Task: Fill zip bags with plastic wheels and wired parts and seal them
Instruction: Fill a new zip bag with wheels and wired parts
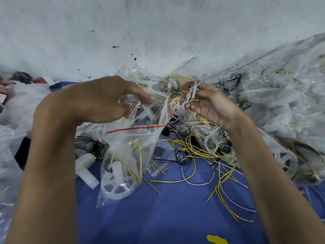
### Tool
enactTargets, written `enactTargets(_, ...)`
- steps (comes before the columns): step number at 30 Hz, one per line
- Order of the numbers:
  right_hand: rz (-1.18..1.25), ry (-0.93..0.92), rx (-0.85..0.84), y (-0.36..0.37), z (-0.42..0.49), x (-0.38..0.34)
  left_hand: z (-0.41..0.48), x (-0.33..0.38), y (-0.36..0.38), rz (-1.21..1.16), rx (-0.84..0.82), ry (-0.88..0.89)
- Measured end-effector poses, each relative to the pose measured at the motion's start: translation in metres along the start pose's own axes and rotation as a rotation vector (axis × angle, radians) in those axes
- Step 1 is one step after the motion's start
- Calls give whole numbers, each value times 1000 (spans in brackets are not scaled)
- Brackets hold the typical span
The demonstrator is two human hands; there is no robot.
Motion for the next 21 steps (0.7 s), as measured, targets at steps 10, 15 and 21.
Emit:
enactTargets(10,77,126,-120,2,-5,-10,-11,-24,-9,0,451,-88)
enactTargets(15,1,125,-52,6,-7,-15,-15,-28,-10,-1,453,-132)
enactTargets(21,-64,12,46,11,-10,-20,-10,-15,-8,-67,436,-58)
Point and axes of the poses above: each hand's wrist, its own z-axis towards the middle knuckle, its own y-axis out of the palm, x = y × z, the point moved 1 cm from there along z, towards the middle knuckle, and after that the axes turned 8 degrees about y, right-handed, at the moved point
